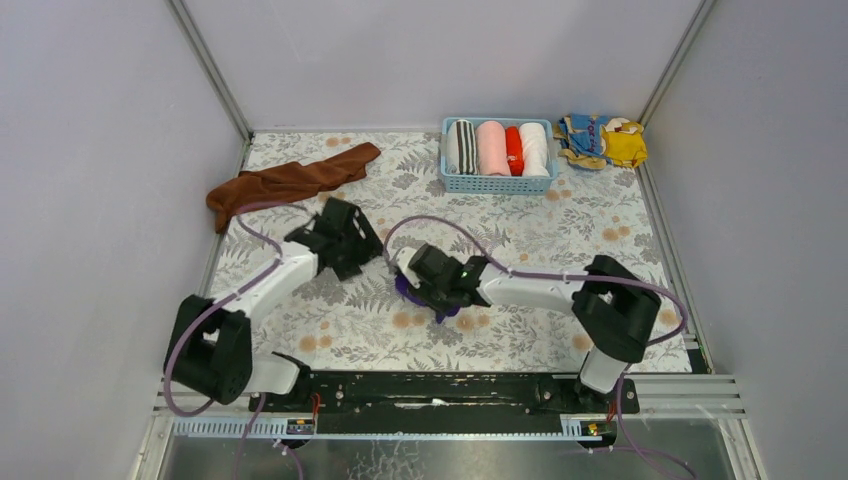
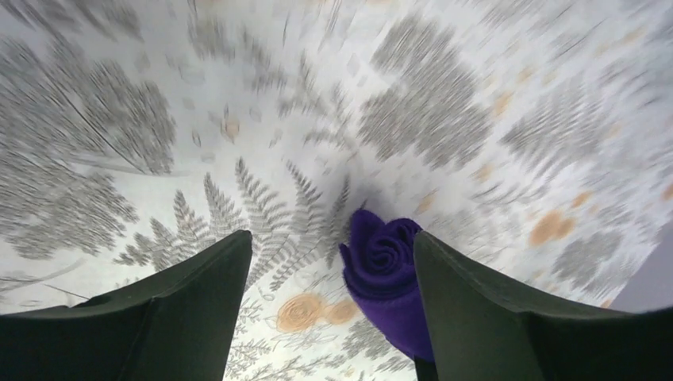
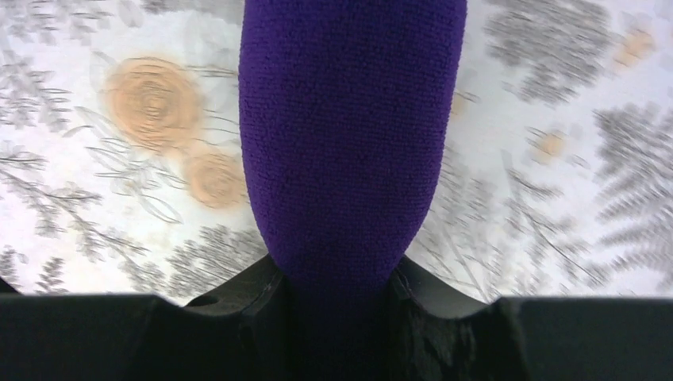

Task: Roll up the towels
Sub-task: Pick up the towel at the center of the board, then place the towel in the bin.

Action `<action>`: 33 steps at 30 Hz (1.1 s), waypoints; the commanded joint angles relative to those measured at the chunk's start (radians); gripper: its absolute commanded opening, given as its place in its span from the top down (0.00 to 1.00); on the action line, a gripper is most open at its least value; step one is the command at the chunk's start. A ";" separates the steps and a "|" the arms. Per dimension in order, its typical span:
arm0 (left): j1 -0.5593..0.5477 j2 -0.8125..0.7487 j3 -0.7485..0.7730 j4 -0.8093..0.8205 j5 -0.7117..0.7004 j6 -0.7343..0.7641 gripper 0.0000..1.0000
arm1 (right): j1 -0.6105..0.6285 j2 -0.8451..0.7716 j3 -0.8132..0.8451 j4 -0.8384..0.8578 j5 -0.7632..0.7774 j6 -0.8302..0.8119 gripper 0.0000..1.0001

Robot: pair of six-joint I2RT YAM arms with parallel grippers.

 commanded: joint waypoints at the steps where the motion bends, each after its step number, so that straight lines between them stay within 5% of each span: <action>1: 0.083 -0.109 0.181 -0.208 -0.152 0.135 0.22 | -0.091 -0.131 0.036 -0.111 0.065 0.012 0.84; 13: 0.179 -0.318 0.267 -0.292 -0.364 0.410 0.04 | -0.428 -0.081 0.422 -0.305 0.421 -0.008 0.85; 26: 0.203 -0.321 0.193 -0.254 -0.383 0.429 0.03 | -0.711 0.418 0.988 -0.245 0.710 -0.111 0.85; 33: 0.216 -0.304 0.191 -0.258 -0.383 0.429 0.03 | -0.735 0.618 1.131 -0.184 0.624 -0.165 0.84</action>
